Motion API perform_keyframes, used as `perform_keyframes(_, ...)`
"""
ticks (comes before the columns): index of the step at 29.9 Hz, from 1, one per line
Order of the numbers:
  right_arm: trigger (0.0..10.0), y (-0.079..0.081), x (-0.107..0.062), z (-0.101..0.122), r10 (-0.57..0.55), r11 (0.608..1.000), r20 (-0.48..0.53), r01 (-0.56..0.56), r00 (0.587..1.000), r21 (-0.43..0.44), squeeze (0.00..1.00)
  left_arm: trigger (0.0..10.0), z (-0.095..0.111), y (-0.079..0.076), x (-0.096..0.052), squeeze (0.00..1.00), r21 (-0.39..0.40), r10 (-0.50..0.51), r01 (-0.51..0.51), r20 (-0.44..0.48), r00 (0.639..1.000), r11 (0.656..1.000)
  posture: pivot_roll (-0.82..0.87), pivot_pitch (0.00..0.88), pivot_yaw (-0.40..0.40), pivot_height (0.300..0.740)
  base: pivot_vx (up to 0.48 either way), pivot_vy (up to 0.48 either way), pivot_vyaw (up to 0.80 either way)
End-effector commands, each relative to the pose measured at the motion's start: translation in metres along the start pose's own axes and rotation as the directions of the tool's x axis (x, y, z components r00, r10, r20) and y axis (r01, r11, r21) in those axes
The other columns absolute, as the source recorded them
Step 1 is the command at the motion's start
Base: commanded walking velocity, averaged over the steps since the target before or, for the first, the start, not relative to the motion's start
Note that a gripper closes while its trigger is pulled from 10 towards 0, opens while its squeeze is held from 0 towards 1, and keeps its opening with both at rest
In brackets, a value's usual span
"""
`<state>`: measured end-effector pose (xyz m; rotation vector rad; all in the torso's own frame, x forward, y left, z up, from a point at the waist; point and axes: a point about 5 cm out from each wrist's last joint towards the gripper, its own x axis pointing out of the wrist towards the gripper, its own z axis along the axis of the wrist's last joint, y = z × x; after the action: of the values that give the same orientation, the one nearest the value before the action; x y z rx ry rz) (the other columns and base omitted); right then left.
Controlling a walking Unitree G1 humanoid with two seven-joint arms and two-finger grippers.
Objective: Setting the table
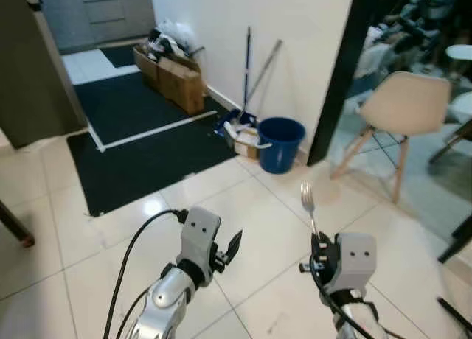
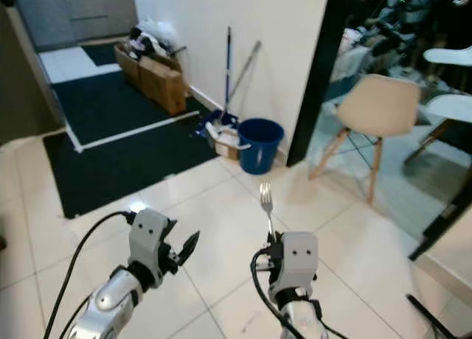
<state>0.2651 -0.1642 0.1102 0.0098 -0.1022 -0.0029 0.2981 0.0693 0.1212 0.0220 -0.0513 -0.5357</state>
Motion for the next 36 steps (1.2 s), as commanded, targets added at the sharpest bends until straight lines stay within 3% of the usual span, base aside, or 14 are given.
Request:
perform_keyframes(1,10.0,-0.001,-0.001,-0.001,0.0,1.0,-0.008,0.0,1.0,-0.008,0.0,10.0,-0.006,0.0,-0.002,0.0,0.003,0.0,0.0,-0.023,1.0,1.0,-0.02,0.071,0.077,0.74,0.48,0.0,0.8)
perform_keyframes(20,10.0,0.003,0.0,-0.001,0.034,0.999,-0.011,-0.034,0.999,-0.013,0.0,10.0,-0.005,0.001,-0.002,0.0,0.007,0.009,-0.009,-0.021,1.0,1.0,-0.02,0.072,0.072,0.74,0.48,0.0,0.78)
perform_keyframes(36,10.0,0.017,0.001,0.007,0.125,0.992,0.023,-0.125,0.992,0.017,0.0,10.0,-0.003,0.002,-0.002,0.0,0.014,0.013,-0.013,-0.017,1.0,1.0,-0.01,0.068,0.073,0.74,0.48,0.0,0.0)
